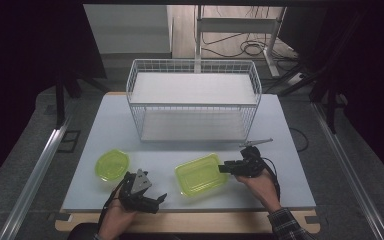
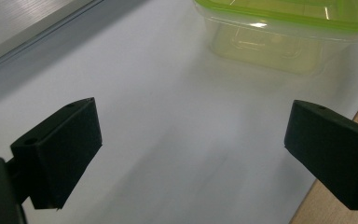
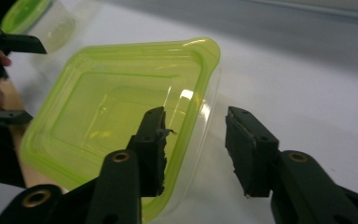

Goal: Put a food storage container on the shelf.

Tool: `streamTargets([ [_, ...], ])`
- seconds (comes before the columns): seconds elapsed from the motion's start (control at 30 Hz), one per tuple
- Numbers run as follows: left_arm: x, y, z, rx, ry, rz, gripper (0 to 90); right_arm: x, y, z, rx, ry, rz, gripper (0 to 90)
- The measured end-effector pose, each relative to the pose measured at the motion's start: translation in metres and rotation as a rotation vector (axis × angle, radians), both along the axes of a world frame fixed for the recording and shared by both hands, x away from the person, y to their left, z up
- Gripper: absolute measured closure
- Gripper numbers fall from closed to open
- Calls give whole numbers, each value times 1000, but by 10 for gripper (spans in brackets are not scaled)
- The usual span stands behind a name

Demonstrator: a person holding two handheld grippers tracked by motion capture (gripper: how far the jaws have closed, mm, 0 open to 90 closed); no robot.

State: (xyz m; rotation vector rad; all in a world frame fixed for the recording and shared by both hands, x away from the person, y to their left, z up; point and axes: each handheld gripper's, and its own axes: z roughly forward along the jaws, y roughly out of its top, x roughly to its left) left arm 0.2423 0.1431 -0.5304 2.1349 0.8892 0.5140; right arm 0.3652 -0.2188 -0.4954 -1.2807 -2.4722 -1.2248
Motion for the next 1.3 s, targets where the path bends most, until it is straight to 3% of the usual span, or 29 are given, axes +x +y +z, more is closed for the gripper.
streamTargets([
  [0.23,0,0,0,1,0,-2,37,10,0,-8,78,136,9,699],
  [0.47,0,-1,0,7,-1,-6,37,10,-4,-8,171,227,29,798],
  [0.6,0,0,0,6,-2,-5,37,7,-4,-5,179,219,20,800],
  [0.73,0,0,0,3,-2,-1,37,5,-7,0,224,216,6,800],
  [1.3,0,1,2,-7,2,10,38,8,-16,47,296,134,-62,800],
])
